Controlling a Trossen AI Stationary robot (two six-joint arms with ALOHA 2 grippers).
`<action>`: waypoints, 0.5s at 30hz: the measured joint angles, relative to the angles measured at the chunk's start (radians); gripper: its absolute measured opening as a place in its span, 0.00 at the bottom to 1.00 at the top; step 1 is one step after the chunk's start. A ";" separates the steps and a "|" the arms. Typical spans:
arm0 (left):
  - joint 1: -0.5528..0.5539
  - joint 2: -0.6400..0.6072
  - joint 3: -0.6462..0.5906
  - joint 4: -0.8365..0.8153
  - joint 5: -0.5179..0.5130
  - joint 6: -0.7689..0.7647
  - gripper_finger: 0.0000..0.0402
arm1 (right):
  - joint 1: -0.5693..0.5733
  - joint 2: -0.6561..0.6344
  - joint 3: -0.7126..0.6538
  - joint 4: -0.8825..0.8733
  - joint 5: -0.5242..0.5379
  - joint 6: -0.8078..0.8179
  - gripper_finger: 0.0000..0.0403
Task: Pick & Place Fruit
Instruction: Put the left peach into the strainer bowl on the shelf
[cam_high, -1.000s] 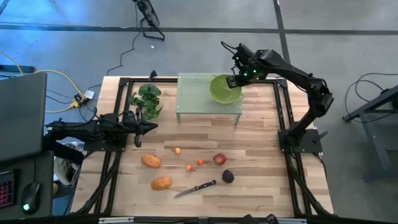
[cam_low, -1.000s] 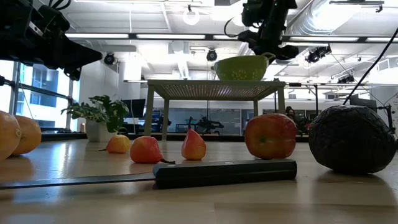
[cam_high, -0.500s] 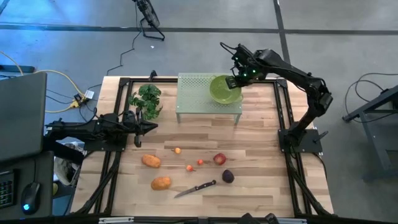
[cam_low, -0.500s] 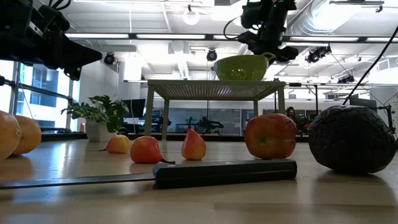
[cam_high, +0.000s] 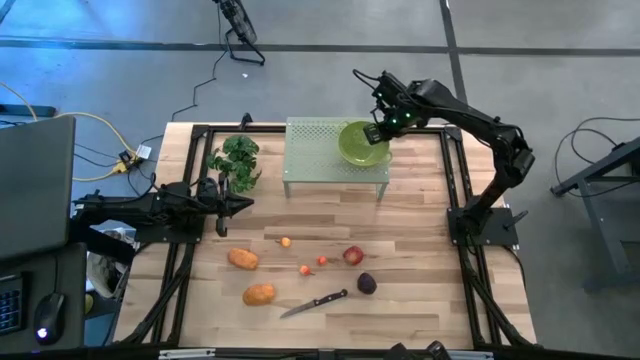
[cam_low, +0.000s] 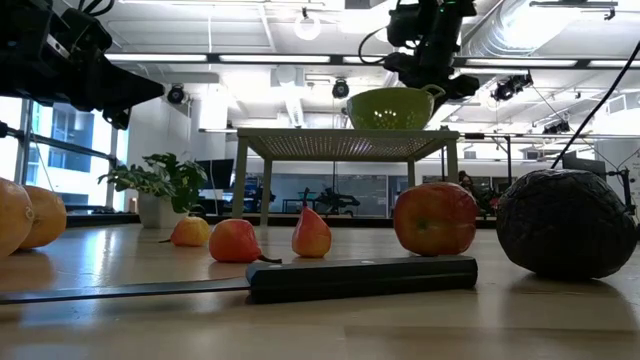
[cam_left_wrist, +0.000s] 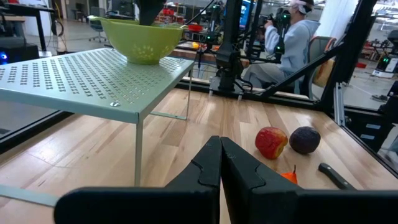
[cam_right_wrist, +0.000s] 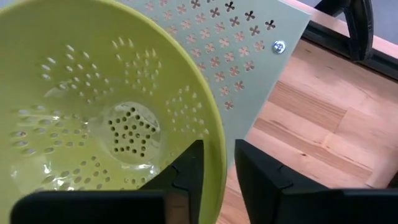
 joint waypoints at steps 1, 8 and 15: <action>0.000 0.000 0.000 0.000 0.000 0.000 0.00 | 0.000 0.000 0.000 0.000 0.000 0.000 0.24; 0.000 0.000 0.000 0.000 0.000 0.000 0.00 | -0.008 -0.020 0.000 0.025 -0.073 -0.003 0.34; 0.000 0.000 0.000 0.000 0.000 0.000 0.00 | -0.041 -0.082 0.000 0.048 -0.128 -0.021 0.37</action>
